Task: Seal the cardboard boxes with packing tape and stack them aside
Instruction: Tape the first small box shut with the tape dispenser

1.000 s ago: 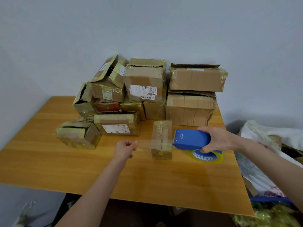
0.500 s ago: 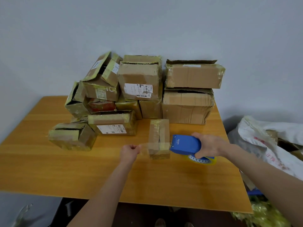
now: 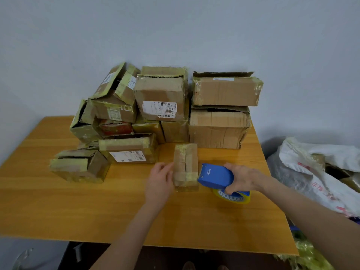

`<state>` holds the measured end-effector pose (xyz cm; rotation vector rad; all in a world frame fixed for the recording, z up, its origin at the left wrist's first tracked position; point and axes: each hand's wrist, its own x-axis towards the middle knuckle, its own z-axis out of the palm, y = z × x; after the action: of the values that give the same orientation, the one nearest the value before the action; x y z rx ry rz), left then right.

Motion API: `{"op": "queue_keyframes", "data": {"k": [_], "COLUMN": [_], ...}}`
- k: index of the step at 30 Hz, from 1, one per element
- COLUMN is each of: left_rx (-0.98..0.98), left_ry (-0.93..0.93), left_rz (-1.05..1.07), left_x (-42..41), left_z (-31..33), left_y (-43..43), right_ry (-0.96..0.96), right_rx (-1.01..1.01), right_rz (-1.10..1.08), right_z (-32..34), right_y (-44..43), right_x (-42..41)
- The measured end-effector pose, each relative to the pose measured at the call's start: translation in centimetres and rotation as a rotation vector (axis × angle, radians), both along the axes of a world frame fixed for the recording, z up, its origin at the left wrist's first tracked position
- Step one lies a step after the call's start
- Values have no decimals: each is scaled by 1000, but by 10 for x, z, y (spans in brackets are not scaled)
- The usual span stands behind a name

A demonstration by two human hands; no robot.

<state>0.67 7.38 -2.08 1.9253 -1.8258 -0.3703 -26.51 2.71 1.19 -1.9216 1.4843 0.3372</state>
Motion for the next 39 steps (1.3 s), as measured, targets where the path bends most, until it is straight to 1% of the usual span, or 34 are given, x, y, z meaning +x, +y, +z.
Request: {"op": "queue_keyframes", "data": {"k": [1,2,3,6,8,13,17,19,22,25,28,34,39], "left_rx": [-38,-24,31,171,193,192,196,183,152,140,129,131,128], "left_ry": [-36,-93,-170,-421,-475,-506,-487,-476,-471,-470,-420,-425,-415], "left_rz": [-147,-280,-371,-433,-441,-485,-504,-507,-500,-463,-401,-388,-400], "left_x": [-14,-26,-35,-39,-36,-34,-31,-30,-31,-37,-41,-42,-40], "left_z": [7,9,8,-6,-10,-9,-8,-8,-13,-18,-17,-20,-23], "left_y": [4,7,11,13,14,13,11,10,10,10,9,10,10], "right_ry": [-7,-12,-20,-92,-144,-165,-219,-168,-39,11,47,91,122], "right_rx": [-18,-48,-82,-161,-172,-170,-152,-157,-191,-233,-253,-213,-116], "right_rz": [6,17,29,48,41,38,18,40,112,180,199,189,218], "right_z": [1,1,1,2,3,6,4,7,12,7,0,-5,1], "right_y": [1,2,3,7,9,14,14,16,17,15,14,10,-3], "right_x": [-1,-2,-4,-12,-18,-31,-44,-52,-55,-40,-26,-17,1]}}
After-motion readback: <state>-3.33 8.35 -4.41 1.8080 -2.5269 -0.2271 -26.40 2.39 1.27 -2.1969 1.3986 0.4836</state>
